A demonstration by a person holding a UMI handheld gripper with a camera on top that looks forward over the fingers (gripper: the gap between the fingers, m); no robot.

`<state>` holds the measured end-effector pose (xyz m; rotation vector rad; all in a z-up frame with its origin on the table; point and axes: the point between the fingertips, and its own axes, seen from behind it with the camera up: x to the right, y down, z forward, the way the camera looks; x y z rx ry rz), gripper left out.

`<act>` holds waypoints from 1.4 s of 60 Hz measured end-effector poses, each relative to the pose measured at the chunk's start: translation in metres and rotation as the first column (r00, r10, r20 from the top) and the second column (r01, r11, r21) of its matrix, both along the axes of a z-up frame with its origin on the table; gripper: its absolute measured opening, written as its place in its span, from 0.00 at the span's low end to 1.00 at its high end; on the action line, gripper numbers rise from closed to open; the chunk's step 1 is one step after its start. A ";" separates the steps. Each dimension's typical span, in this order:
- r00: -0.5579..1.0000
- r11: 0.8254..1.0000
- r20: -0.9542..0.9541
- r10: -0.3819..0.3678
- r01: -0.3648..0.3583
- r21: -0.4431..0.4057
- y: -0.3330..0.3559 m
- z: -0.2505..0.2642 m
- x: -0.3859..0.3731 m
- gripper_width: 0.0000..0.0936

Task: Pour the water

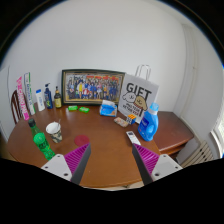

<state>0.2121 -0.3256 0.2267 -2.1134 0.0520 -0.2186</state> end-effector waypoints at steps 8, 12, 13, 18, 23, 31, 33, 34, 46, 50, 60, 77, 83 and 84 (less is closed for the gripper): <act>1.000 1.000 -0.017 0.014 -0.014 -0.011 -0.007 -0.016 -0.015 0.92; 1.000 1.000 -0.016 0.015 -0.015 -0.007 -0.013 -0.028 -0.029 0.91; 1.000 1.000 -0.018 0.018 -0.018 -0.007 -0.014 -0.031 -0.033 0.92; 0.999 1.000 -0.039 0.030 -0.030 -0.008 -0.025 -0.050 -0.057 0.91; 0.997 0.999 -0.071 0.036 -0.037 -0.016 -0.033 -0.071 -0.091 0.91; 0.990 0.998 -0.126 0.068 -0.068 0.009 -0.034 -0.100 -0.161 0.92; 0.986 0.996 -0.140 0.086 -0.084 0.019 -0.030 -0.106 -0.180 0.92; 0.985 0.995 -0.146 0.095 -0.093 0.024 -0.028 -0.109 -0.189 0.92; 0.974 0.981 -0.149 0.170 -0.153 0.122 0.020 -0.125 -0.270 0.92; 0.975 0.978 -0.150 0.164 -0.141 0.152 0.042 -0.131 -0.281 0.92; 0.981 0.976 -0.148 0.122 -0.092 0.199 0.089 -0.145 -0.286 0.85; 0.988 0.963 -0.093 0.127 -0.100 0.251 0.108 -0.148 -0.284 0.43; 0.990 0.962 -0.068 0.126 -0.105 0.250 0.107 -0.147 -0.283 0.37; 0.990 0.962 -0.067 0.124 -0.104 0.251 0.106 -0.147 -0.282 0.37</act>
